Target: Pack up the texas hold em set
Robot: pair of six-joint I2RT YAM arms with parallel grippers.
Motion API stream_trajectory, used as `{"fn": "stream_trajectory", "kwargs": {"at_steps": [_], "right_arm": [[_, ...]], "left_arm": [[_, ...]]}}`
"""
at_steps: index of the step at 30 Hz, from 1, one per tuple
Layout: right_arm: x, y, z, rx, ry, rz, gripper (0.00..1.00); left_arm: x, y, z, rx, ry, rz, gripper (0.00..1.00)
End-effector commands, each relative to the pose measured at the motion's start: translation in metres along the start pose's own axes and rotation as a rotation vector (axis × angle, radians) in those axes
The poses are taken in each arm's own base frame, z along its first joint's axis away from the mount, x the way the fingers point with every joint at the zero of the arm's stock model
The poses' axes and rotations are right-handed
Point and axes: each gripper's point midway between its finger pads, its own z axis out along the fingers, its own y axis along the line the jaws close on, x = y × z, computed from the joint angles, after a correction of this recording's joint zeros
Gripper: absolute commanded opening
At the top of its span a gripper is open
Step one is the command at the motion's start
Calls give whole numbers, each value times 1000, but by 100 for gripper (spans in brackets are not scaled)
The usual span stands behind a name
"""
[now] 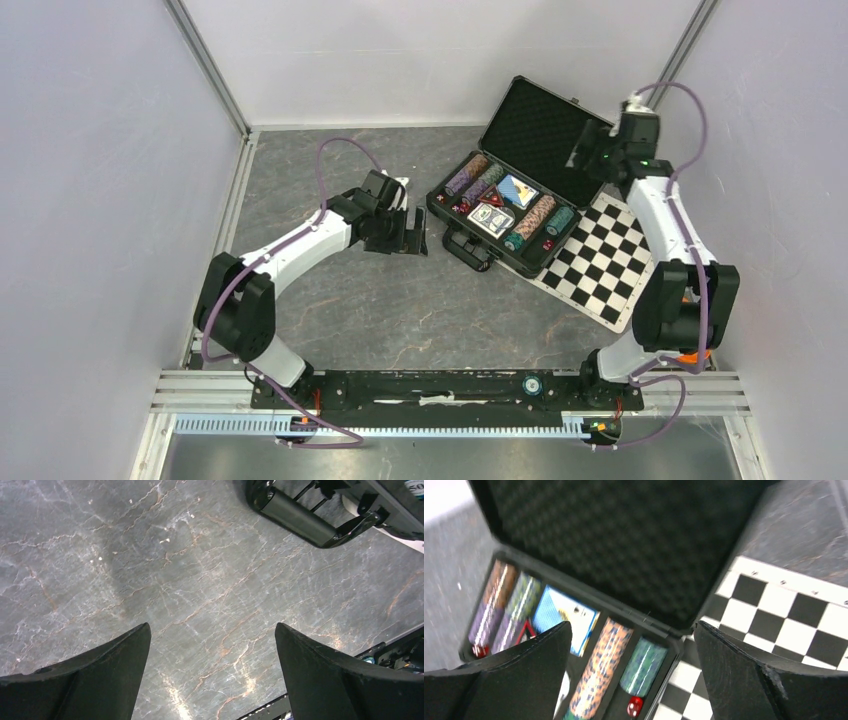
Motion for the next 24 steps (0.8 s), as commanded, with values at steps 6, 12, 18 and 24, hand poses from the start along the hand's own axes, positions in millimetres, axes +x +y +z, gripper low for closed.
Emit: {"fn": "stream_trajectory", "kwargs": {"at_steps": [6,12,18,24], "right_arm": [[-90,-44,-10,-65,-281,225,98],[-99,-74,-17,48,-310,244,98],[-114,-99,19,49,-315,307,98],[-119,-78,63,-124,-263,299,98]], "left_arm": [[1,22,-28,-53,-23,48,100],[-1,24,-29,-40,-27,53,100],[-10,23,-19,-28,-11,33,100],[-11,27,-19,-31,-16,38,100]]}}
